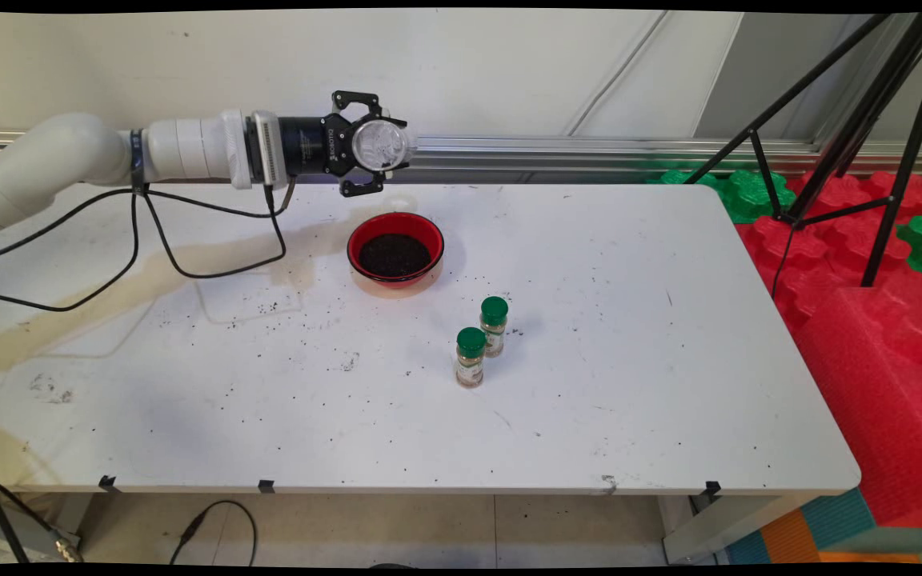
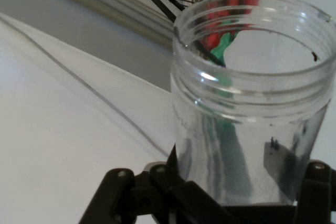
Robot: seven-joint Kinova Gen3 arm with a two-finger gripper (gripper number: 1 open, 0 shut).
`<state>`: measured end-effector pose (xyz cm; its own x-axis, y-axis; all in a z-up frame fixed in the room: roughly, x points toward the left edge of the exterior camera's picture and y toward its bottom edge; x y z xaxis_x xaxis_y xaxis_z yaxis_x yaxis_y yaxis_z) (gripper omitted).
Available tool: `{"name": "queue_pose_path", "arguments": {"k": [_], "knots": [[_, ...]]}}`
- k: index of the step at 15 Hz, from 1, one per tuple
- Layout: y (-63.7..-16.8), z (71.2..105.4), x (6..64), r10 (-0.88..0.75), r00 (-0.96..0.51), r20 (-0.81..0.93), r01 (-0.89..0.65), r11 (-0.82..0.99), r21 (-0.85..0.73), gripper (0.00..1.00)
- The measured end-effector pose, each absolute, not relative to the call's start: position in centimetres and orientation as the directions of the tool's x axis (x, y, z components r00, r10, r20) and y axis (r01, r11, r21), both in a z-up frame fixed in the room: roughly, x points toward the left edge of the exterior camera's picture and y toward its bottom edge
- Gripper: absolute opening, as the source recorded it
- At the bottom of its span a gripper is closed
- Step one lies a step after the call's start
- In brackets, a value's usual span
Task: Pour the black seasoning powder in the red bowl
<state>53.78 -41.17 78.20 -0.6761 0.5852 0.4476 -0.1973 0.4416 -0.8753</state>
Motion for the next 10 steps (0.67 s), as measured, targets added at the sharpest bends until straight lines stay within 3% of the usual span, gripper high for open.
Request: {"name": "queue_pose_path", "arguments": {"k": [10], "knots": [[-41.28, 78.53, 54.04, 0.403, -0.562, 0.722, -0.385, 0.646, -0.659, 0.0]]}}
